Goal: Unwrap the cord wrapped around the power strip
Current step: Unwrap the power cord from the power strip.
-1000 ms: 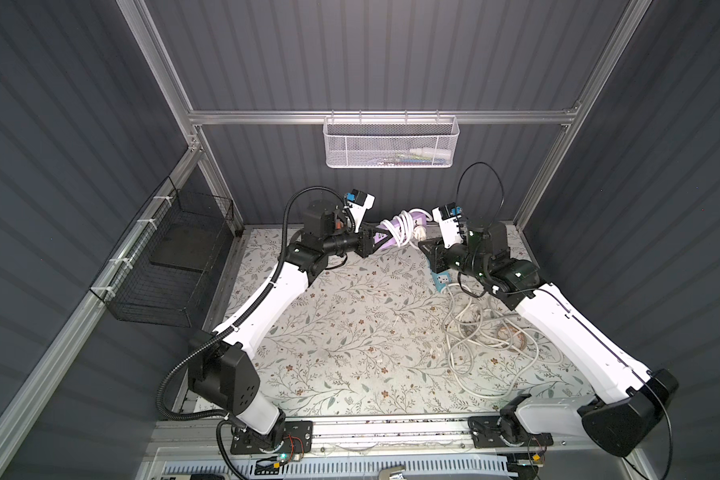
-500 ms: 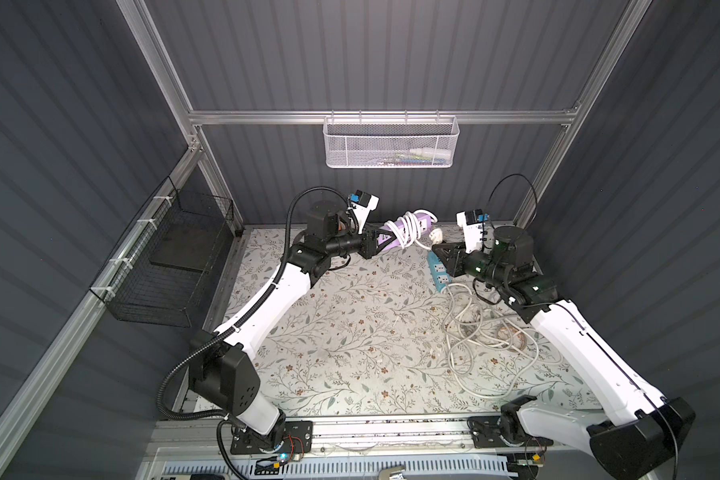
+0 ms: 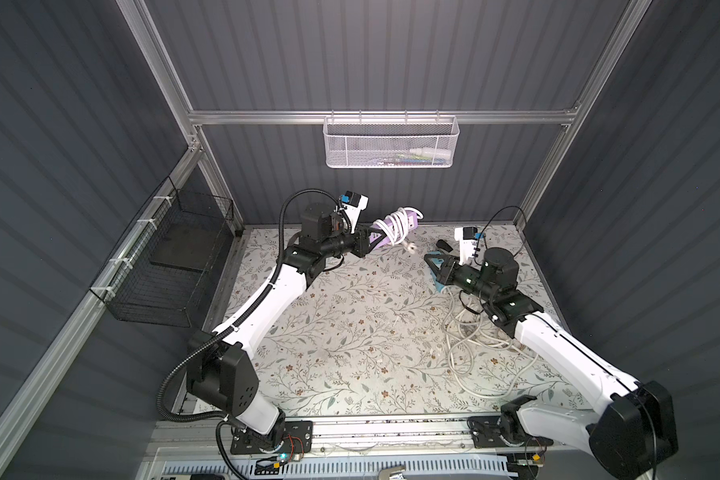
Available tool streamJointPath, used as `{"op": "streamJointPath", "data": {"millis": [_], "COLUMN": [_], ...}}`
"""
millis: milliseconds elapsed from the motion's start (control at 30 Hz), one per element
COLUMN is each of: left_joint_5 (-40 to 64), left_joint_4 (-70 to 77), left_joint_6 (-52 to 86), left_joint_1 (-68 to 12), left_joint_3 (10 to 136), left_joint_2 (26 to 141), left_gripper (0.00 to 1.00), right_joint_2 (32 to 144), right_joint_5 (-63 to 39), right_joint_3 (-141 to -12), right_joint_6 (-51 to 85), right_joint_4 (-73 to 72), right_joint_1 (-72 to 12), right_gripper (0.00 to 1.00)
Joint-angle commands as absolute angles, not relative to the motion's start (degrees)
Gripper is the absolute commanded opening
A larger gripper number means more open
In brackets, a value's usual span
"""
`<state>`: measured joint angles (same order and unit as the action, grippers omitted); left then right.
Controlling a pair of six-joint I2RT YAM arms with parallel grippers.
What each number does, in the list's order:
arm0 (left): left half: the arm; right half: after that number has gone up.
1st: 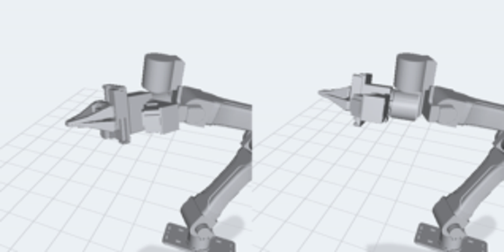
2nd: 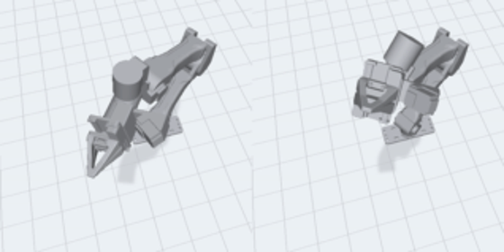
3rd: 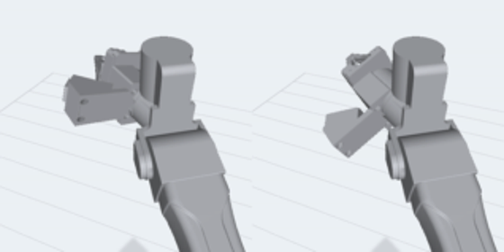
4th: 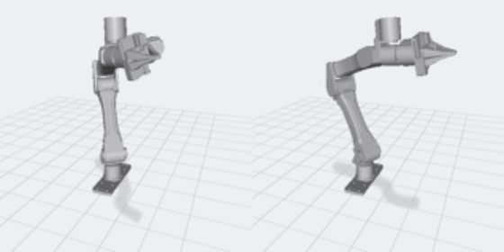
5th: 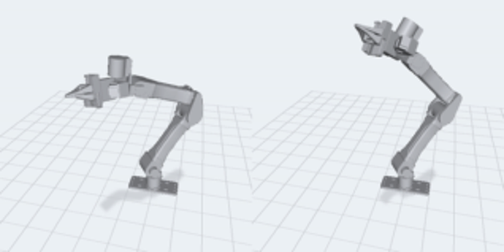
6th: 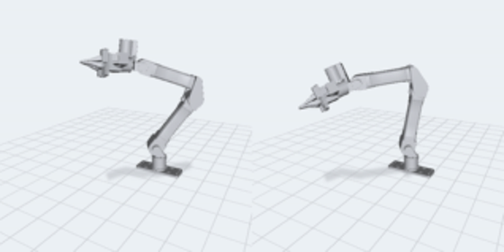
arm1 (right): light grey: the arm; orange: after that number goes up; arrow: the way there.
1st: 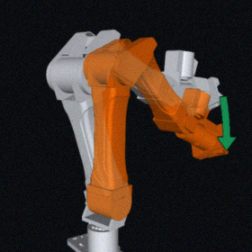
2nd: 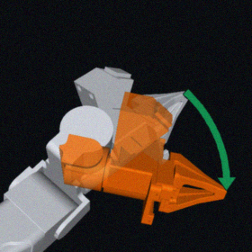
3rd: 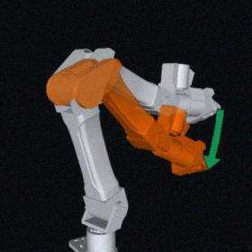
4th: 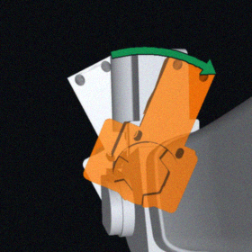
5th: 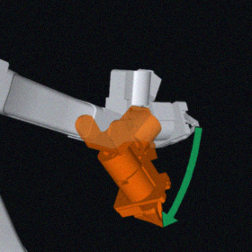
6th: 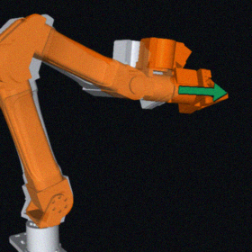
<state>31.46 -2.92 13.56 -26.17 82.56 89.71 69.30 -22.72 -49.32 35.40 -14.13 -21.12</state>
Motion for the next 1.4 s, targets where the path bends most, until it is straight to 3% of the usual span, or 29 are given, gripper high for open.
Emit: {"op": "streamJointPath", "data": {"millis": [0, 133, 167, 200, 300, 400, 467, 667, 967, 1200, 1367], "left_joint_5": [32.08, 32.21, 32.23, 32.20, 32.23, 32.80, 33.24, 35.01, 39.17, 44.11, 46.77], "left_joint_4": [3.12, 3.02, 2.92, 2.83, 2.40, 2.24, 2.12, 1.39, 1.14, 1.43, 1.41], "left_joint_6": [14.24, 14.11, 14.10, 13.99, 13.89, 14.26, 14.68, 16.29, 18.60, 22.78, 24.63], "left_joint_1": [-26.02, -26.00, -26.01, -25.97, -25.97, -26.02, -26.02, -26.02, -25.99, -26.02, -26.02], "left_joint_3": [82.88, 82.88, 82.96, 82.97, 83.23, 83.62, 84.05, 86.11, 88.90, 91.56, 93.09], "left_joint_2": [86.65, 86.62, 86.58, 86.57, 86.75, 87.14, 87.27, 87.80, 87.94, 90.39, 91.43], "left_gripper": [0.00, 0.00, 0.00, 0.00, 0.00, 0.00, 0.00, 0.00, 0.00, 0.00, 0.00], "right_joint_2": [73.32, 77.18, 77.44, 77.47, 76.37, 75.14, 74.67, 74.17, 83.26, 86.59, 87.35], "right_joint_5": [-23.01, -24.69, -25.08, -24.98, -24.44, -24.85, -26.14, -30.93, -43.34, -49.13, -49.59], "right_joint_3": [-47.96, -49.48, -50.10, -50.48, -51.39, -51.06, -50.41, -48.81, -53.16, -61.05, -62.02], "right_joint_6": [40.54, 41.52, 40.89, 40.07, 37.71, 36.70, 36.57, 38.44, 43.08, 27.24, 20.78], "right_joint_4": [-22.51, -25.23, -25.07, -24.68, -22.16, -20.68, -20.74, -23.24, -28.39, -16.40, -16.33], "right_joint_1": [-20.77, -20.18, -20.13, -20.20, -19.91, -18.85, -17.44, -12.28, -9.32, -9.32, -9.23], "right_gripper": [0.00, 0.00, 0.09, 0.28, 0.69, 0.88, 0.95, 0.99, 0.99, 0.99, 0.99]}}
